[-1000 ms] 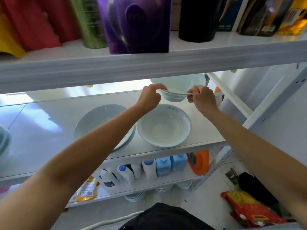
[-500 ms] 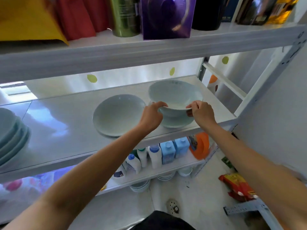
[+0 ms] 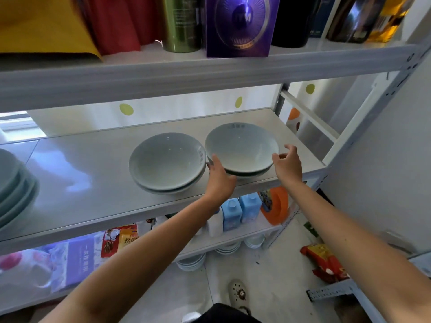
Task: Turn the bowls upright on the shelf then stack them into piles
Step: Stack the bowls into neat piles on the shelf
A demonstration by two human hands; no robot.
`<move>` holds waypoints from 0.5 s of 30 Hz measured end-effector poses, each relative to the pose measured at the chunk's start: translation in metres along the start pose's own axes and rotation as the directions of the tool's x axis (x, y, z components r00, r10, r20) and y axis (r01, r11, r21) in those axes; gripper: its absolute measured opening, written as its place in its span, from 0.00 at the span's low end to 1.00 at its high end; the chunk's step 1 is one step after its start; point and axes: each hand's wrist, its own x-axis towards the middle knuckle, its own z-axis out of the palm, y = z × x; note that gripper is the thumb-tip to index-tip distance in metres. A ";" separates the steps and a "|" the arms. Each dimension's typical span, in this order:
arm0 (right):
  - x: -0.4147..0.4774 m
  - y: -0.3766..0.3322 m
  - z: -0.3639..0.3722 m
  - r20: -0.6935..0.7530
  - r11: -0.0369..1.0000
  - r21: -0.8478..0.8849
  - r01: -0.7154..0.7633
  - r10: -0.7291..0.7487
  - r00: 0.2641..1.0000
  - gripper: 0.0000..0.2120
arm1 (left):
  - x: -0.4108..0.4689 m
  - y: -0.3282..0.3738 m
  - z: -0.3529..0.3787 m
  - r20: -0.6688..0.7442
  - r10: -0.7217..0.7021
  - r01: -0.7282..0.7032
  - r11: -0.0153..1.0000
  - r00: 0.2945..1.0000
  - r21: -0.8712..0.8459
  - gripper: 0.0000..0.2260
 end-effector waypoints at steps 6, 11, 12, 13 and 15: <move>0.025 -0.003 0.010 0.374 0.836 0.394 -0.381 0.232 0.898 0.19 | 0.015 0.017 -0.006 -0.036 -0.125 0.109 0.948 0.991 -0.299 0.33; 0.040 -0.004 0.012 0.532 0.702 0.487 -0.520 0.234 0.814 0.22 | 0.031 0.021 -0.008 0.006 -0.195 0.177 0.875 0.981 -0.451 0.32; 0.044 -0.004 0.012 0.540 0.701 0.487 -0.521 0.227 0.811 0.23 | 0.035 0.021 -0.008 0.001 -0.198 0.177 0.876 0.980 -0.448 0.32; 0.047 -0.003 0.013 0.542 0.702 0.488 -0.518 0.221 0.811 0.23 | 0.038 0.020 -0.008 -0.008 -0.201 0.177 0.881 0.980 -0.438 0.33; 0.054 -0.001 0.014 0.538 0.708 0.489 -0.509 0.214 0.815 0.24 | 0.042 0.018 -0.006 -0.024 -0.208 0.180 0.895 0.978 -0.408 0.35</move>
